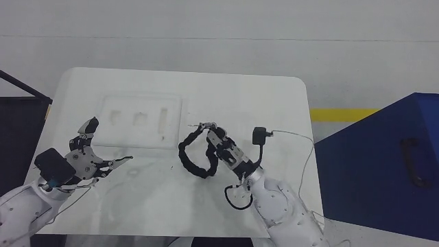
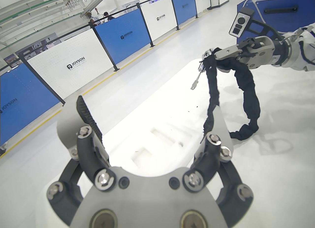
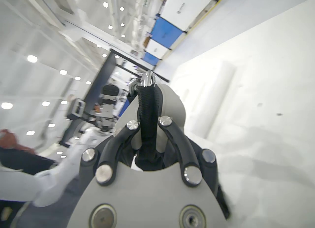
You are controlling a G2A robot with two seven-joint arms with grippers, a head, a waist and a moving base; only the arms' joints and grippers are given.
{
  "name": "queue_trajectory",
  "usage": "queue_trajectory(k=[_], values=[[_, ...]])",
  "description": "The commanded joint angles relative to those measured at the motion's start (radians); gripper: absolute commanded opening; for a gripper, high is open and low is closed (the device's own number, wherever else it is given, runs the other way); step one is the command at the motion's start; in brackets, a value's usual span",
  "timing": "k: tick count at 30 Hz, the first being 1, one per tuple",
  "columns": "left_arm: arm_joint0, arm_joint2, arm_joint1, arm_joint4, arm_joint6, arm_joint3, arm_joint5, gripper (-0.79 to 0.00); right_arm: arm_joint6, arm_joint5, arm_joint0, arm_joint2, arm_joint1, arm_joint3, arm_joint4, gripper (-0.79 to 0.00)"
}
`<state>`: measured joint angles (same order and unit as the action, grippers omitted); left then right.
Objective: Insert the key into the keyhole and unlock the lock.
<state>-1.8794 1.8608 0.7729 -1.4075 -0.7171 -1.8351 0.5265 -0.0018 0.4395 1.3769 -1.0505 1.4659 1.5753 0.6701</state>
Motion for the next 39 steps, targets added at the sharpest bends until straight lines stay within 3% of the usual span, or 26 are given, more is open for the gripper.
queue_trajectory(k=[1, 18, 22, 30, 36, 39], values=[[0.000, 0.000, 0.000, 0.000, 0.000, 0.000, 0.000, 0.000, -0.024, -0.084, 0.026, 0.000, -0.007, 0.043, 0.267, -0.785], [0.000, 0.000, 0.000, 0.000, 0.000, 0.000, 0.000, 0.000, 0.069, -0.398, 0.095, 0.085, -0.047, 0.208, 1.232, -0.785], [0.000, 0.000, 0.000, 0.000, 0.000, 0.000, 0.000, 0.000, 0.063, -0.448, 0.108, 0.100, -0.048, 0.214, 1.303, -0.785], [0.000, 0.000, 0.000, 0.000, 0.000, 0.000, 0.000, 0.000, -0.078, -0.332, 0.142, 0.024, -0.041, 0.227, 0.778, -0.785], [0.000, 0.000, 0.000, 0.000, 0.000, 0.000, 0.000, 0.000, 0.072, -0.108, 0.121, -0.052, -0.040, 0.154, 0.205, -0.785], [0.000, 0.000, 0.000, 0.000, 0.000, 0.000, 0.000, 0.000, 0.169, -0.083, 0.104, -0.072, -0.040, 0.114, 0.000, -0.785]])
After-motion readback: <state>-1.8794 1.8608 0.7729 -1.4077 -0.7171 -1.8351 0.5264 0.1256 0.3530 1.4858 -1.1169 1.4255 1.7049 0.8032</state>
